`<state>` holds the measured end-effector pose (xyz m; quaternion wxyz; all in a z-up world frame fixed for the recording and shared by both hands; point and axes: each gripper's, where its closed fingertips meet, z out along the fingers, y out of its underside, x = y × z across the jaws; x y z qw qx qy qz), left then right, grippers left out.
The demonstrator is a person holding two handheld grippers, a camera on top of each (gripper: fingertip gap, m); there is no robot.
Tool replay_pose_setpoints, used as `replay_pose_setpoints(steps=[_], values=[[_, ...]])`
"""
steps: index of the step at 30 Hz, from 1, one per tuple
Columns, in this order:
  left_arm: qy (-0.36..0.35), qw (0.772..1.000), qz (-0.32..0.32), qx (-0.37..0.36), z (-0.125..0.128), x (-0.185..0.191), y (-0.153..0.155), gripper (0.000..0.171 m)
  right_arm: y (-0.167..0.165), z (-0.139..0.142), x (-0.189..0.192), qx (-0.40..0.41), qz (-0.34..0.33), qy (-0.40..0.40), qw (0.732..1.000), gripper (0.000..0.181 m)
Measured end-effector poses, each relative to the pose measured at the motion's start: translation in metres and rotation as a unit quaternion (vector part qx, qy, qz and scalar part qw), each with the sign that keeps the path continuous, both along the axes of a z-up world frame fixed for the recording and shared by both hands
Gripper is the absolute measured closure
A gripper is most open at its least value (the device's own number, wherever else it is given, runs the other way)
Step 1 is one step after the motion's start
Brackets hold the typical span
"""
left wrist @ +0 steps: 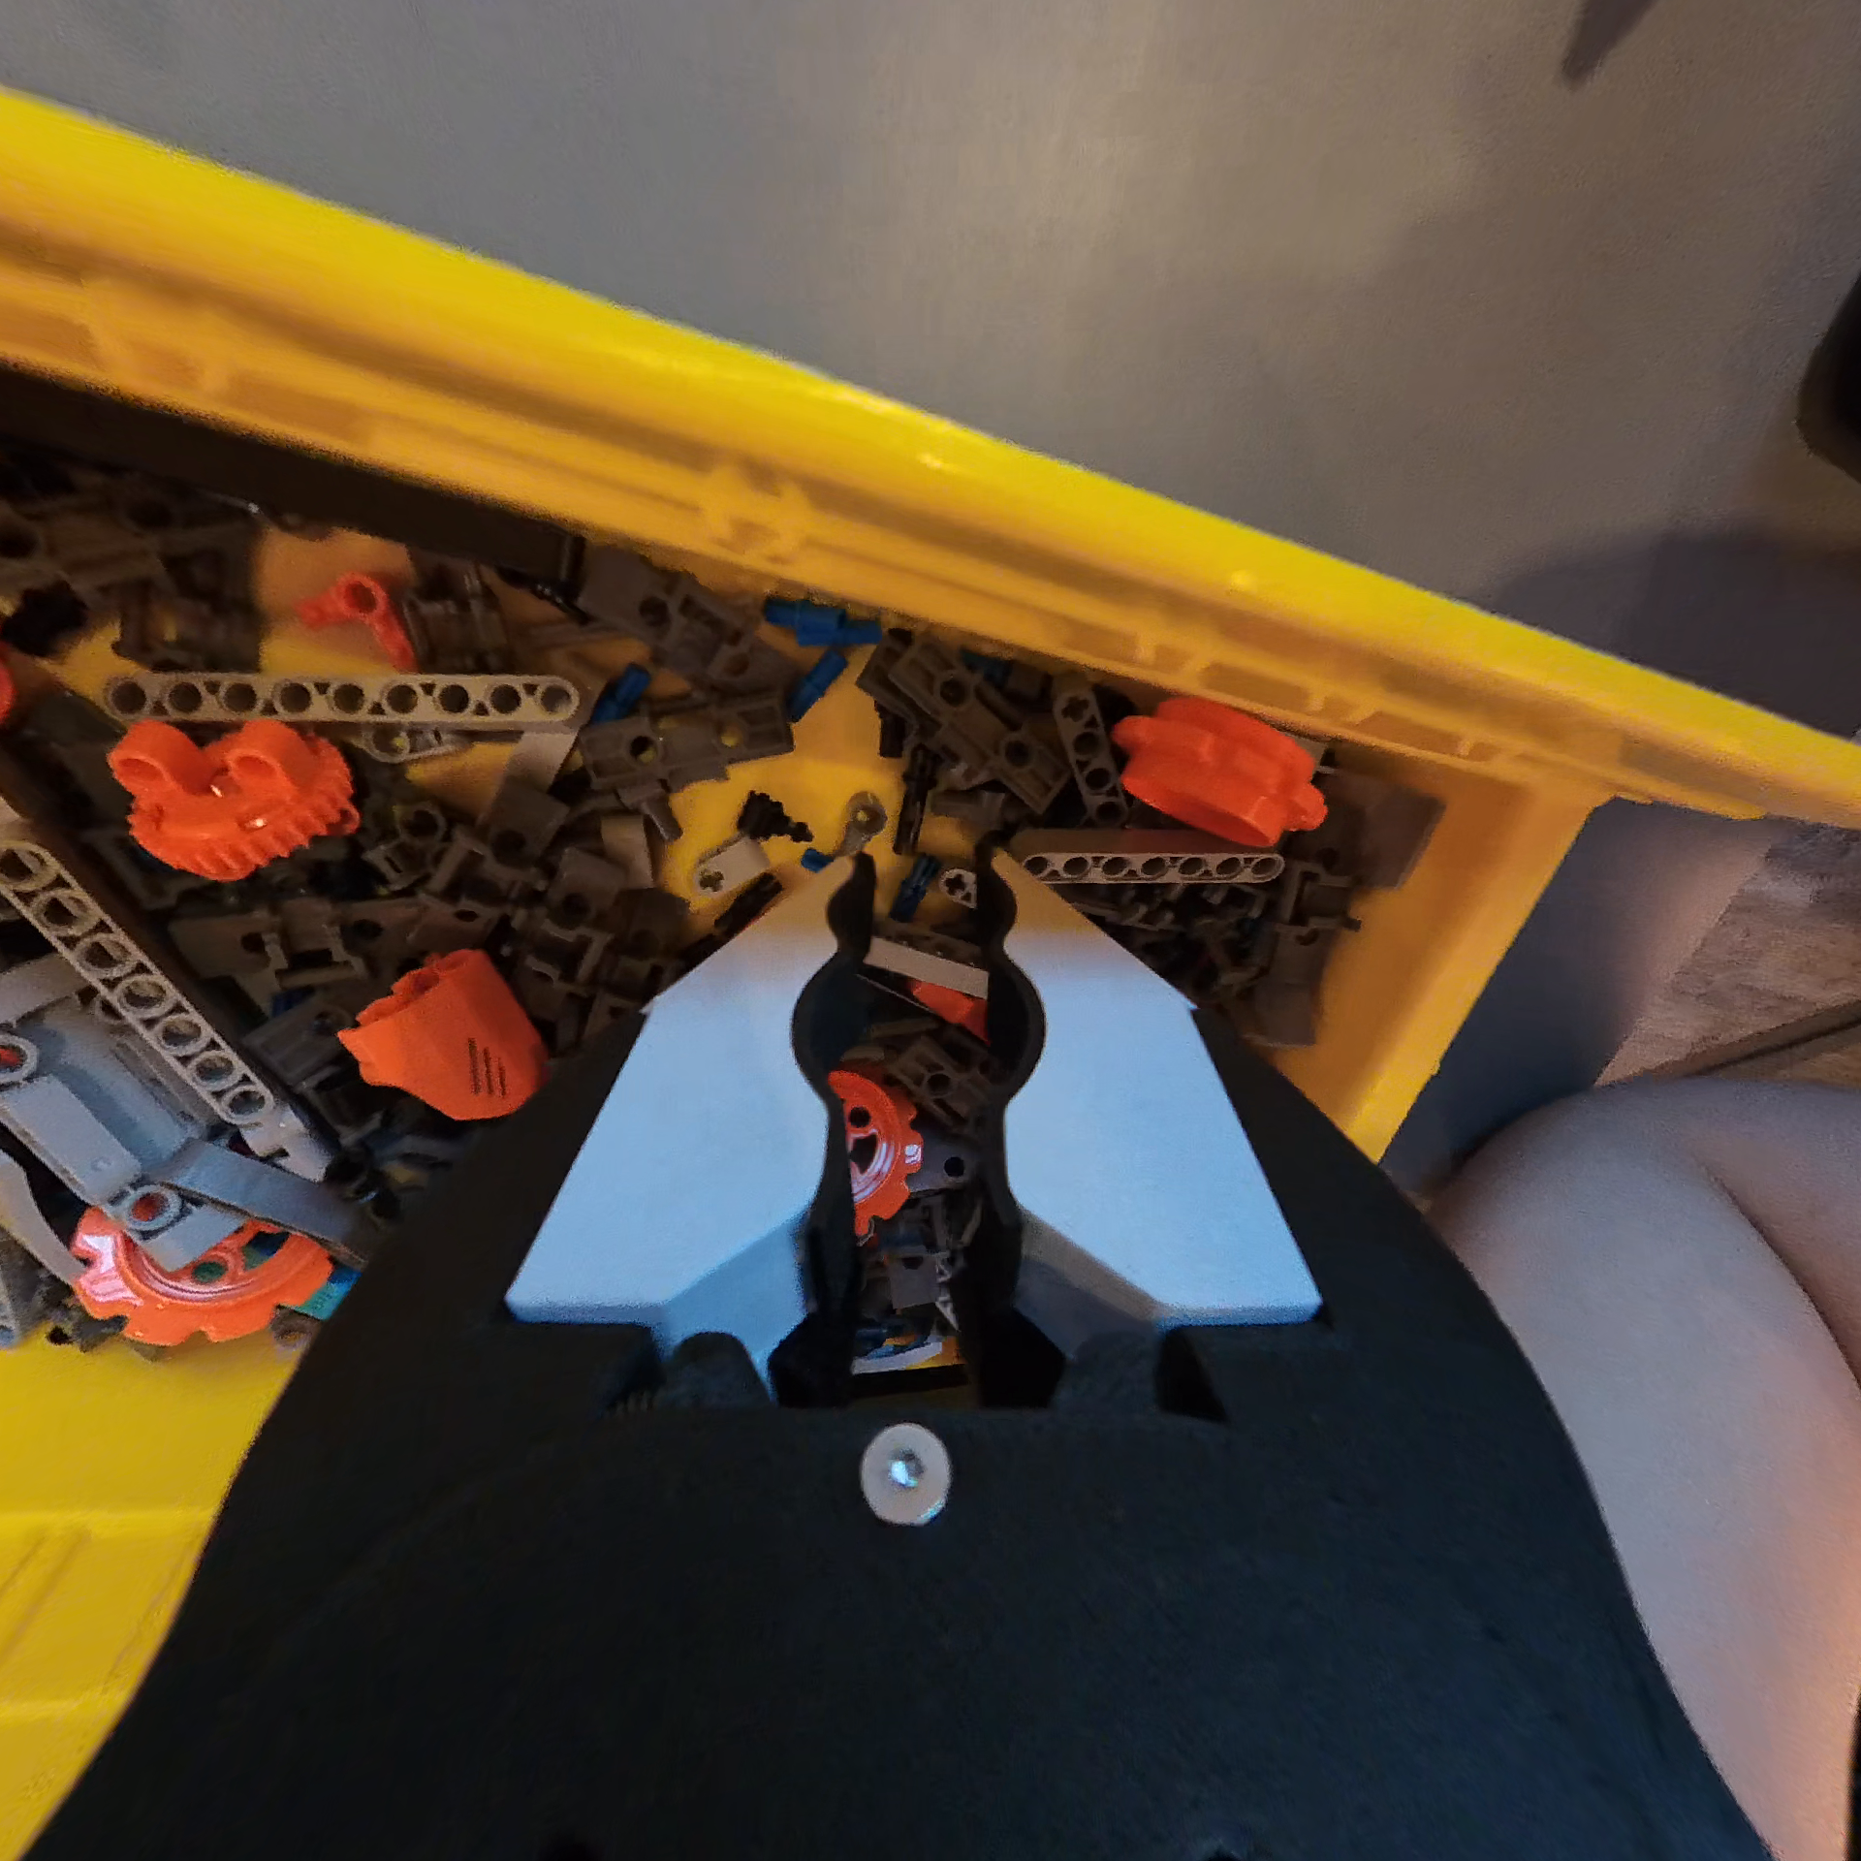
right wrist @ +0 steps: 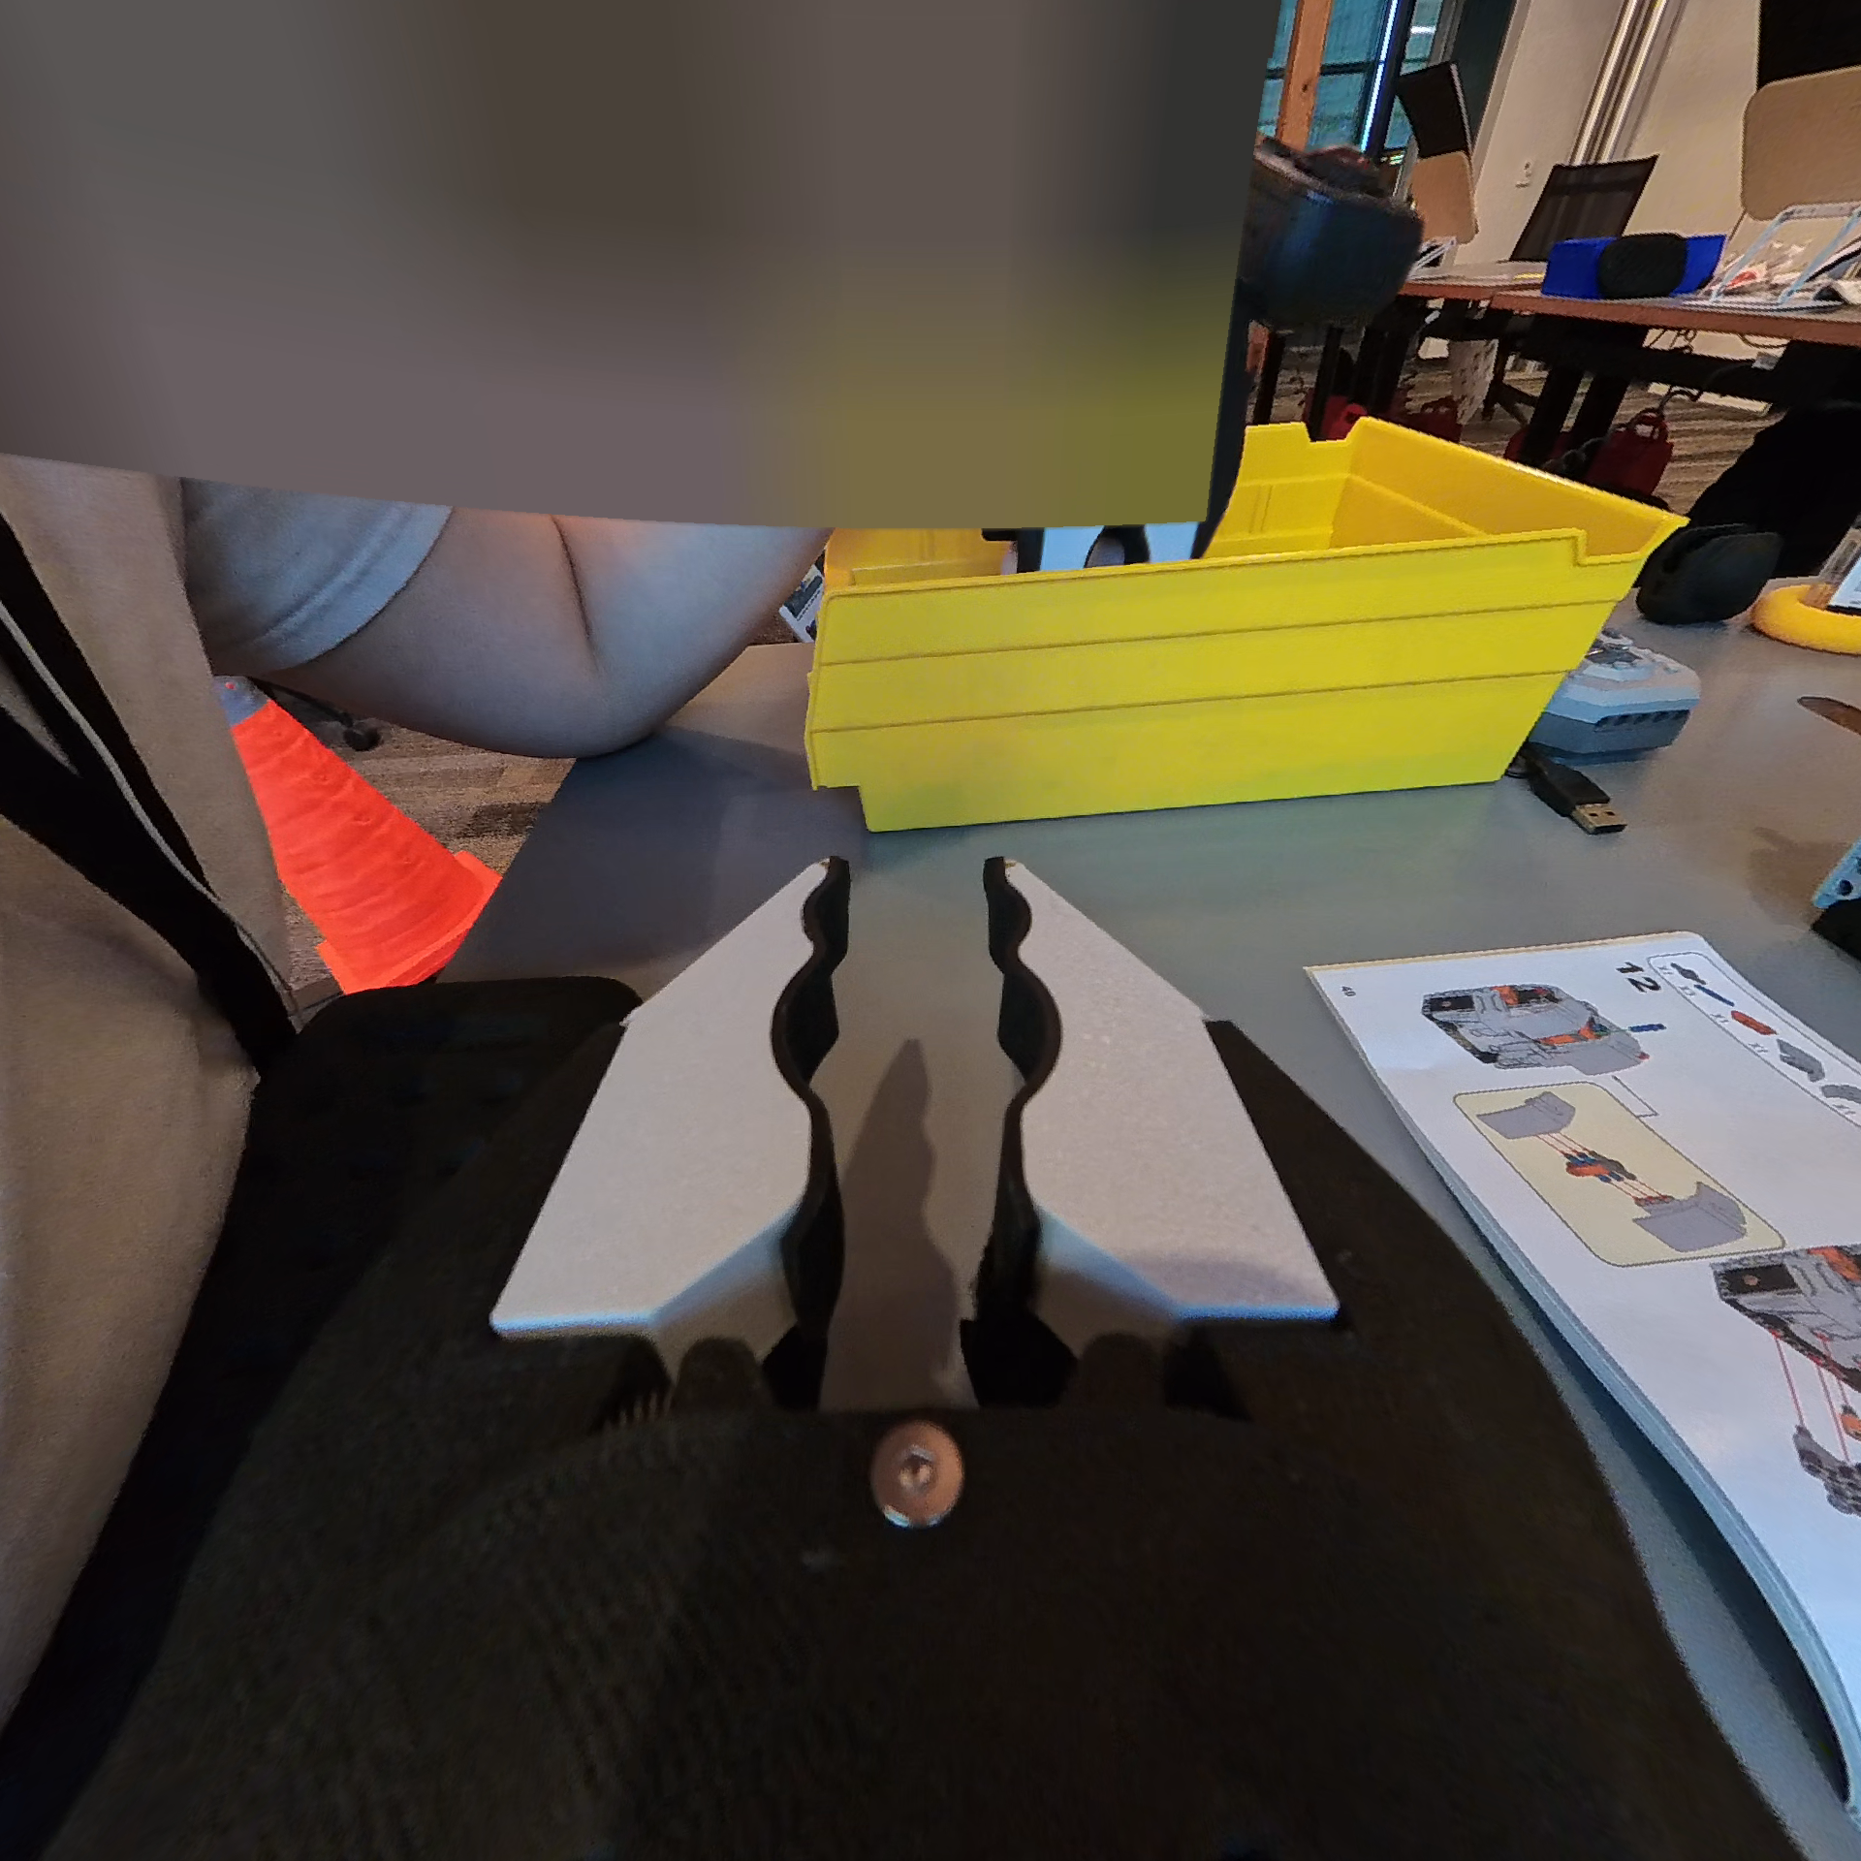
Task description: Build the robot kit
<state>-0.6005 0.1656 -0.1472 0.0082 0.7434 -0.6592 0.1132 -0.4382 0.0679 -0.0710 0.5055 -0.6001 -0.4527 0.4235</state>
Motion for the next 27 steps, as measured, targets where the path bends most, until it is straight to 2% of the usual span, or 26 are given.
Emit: replay_pose_setpoints(steps=[8, 13, 16, 20, 27], values=[[0.038, 0.999, 0.013, 0.024, -0.006, -0.014, 0.008, 0.156, -0.001, 0.0, 0.001, -0.004, 0.003, 0.001, 1.0, 0.155], [0.031, 0.997, 0.028, 0.059, 0.01, -0.021, 0.01, 0.154, -0.001, 0.003, 0.002, -0.006, 0.002, 0.009, 1.0, 0.155], [0.025, 0.997, 0.001, 0.076, 0.015, -0.021, 0.005, 0.158, -0.002, 0.006, 0.002, -0.015, 0.005, 0.021, 1.0, 0.154], [-0.001, 0.997, -0.04, 0.062, 0.006, -0.009, 0.001, 0.163, -0.004, 0.009, 0.003, -0.023, 0.01, 0.032, 0.999, 0.154], [0.025, 0.998, -0.04, 0.033, -0.009, -0.01, 0.001, 0.164, -0.007, 0.011, 0.003, -0.022, 0.014, 0.033, 0.999, 0.153]])
